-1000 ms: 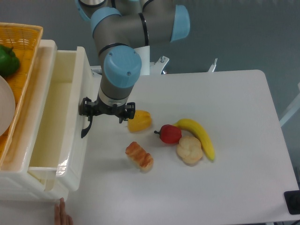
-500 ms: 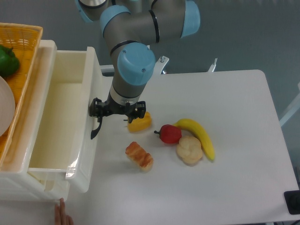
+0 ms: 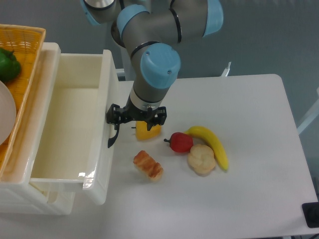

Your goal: Slide the top white drawer open

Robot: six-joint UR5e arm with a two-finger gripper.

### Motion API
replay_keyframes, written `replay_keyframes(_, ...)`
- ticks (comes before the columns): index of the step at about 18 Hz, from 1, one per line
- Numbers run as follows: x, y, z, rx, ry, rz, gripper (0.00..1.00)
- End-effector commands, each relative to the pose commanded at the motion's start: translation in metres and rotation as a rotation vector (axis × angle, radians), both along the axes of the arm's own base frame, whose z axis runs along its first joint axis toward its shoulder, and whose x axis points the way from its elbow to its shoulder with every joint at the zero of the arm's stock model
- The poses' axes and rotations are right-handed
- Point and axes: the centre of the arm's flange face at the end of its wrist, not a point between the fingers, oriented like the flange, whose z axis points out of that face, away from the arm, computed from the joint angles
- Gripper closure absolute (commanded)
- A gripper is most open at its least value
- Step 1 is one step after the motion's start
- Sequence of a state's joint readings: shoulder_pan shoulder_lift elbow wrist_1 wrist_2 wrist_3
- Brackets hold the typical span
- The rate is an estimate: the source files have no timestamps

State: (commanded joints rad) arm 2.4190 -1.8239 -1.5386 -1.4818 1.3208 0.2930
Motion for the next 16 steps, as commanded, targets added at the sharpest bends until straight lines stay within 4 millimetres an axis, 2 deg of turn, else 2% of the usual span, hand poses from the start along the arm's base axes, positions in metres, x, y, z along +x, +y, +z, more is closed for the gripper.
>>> replay_keyframes(5,-0.017,-0.012,-0.002,0.003,-0.017,0.03,0.0)
replay_keyframes(9,-0.022,-0.016,-0.003,0.012,-0.028,0.047,0.0)
replay_keyframes(16,-0.02,-0.014,-0.002,0.046,-0.065,0.057,0.0)
